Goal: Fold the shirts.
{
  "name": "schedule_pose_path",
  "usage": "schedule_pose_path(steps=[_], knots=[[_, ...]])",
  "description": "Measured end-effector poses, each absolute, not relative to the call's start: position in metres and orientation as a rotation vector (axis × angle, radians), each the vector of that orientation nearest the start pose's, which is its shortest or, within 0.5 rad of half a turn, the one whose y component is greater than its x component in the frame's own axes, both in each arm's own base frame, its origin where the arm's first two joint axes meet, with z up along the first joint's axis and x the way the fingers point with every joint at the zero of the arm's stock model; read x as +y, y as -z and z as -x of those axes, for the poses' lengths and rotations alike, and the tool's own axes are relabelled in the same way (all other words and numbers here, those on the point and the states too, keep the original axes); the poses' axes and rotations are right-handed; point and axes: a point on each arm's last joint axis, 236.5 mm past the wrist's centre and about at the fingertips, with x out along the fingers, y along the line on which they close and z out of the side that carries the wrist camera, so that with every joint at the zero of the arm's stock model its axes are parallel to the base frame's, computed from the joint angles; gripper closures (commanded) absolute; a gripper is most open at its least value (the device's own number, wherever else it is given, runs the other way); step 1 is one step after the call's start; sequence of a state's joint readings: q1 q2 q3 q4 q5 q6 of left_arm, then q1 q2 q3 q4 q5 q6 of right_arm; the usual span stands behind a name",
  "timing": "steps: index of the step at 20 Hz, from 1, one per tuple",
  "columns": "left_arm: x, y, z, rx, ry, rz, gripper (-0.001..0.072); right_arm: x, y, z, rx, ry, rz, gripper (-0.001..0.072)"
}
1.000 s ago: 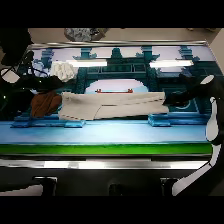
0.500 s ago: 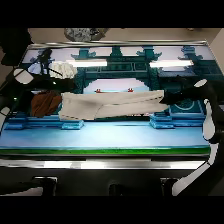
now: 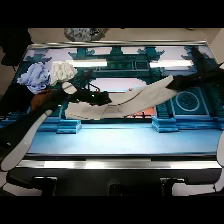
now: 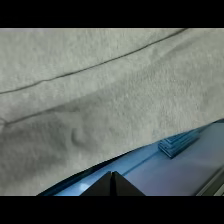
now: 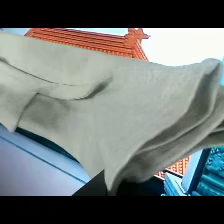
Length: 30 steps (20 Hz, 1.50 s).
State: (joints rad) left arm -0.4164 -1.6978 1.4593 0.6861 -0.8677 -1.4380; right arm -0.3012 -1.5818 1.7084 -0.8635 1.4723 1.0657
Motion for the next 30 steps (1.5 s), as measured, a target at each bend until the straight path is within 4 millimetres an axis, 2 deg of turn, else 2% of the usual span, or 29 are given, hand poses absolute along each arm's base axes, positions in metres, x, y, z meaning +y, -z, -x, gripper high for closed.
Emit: schedule_pose_path(steps=[2,5,9,12,15,17,19,21,23,26,28,30], knots=[[-0.373,-0.007,-0.434,1.159,0.718,0.600,0.0686,0.022,-0.142,-0.445,1.013,-0.588,-0.223,0.0668],[-0.416,0.011,-0.428,1.196,0.742,0.679,0.0686,0.031,-0.178,-0.420,0.973,-0.608,-0.169,0.0668],[-0.470,0.025,-0.421,1.247,0.781,0.822,0.0686,0.041,-0.211,-0.396,0.920,-0.629,-0.126,0.0667],[-0.509,0.031,-0.409,1.289,0.817,0.930,0.0687,0.045,-0.222,-0.386,0.901,-0.638,-0.105,0.0667],[-0.521,0.033,-0.407,1.305,0.835,0.975,0.0689,0.044,-0.227,-0.389,0.873,-0.632,-0.090,0.0667],[-0.515,0.012,-0.414,1.253,0.887,0.935,0.0690,0.049,-0.228,-0.397,0.845,-0.639,-0.077,0.0667],[-0.496,-0.029,-0.424,1.161,0.938,0.838,0.0689,0.066,-0.226,-0.404,0.829,-0.681,-0.057,0.0667],[-0.458,-0.080,-0.445,1.034,0.928,0.720,0.0689,0.091,-0.221,-0.415,0.808,-0.727,-0.039,0.0667],[-0.402,-0.139,-0.469,0.887,0.866,0.614,0.0688,0.122,-0.213,-0.429,0.788,-0.778,-0.033,0.0667],[-0.290,-0.231,-0.501,0.646,0.694,0.509,0.0688,0.183,-0.196,-0.450,0.760,-0.876,-0.076,0.0667],[-0.223,-0.280,-0.503,0.527,0.592,0.476,0.0687,0.231,-0.181,-0.456,0.760,-0.952,-0.134,0.0666],[-0.169,-0.320,-0.495,0.437,0.505,0.459,0.0687,0.274,-0.158,-0.459,0.783,-1.010,-0.183,0.0666]])
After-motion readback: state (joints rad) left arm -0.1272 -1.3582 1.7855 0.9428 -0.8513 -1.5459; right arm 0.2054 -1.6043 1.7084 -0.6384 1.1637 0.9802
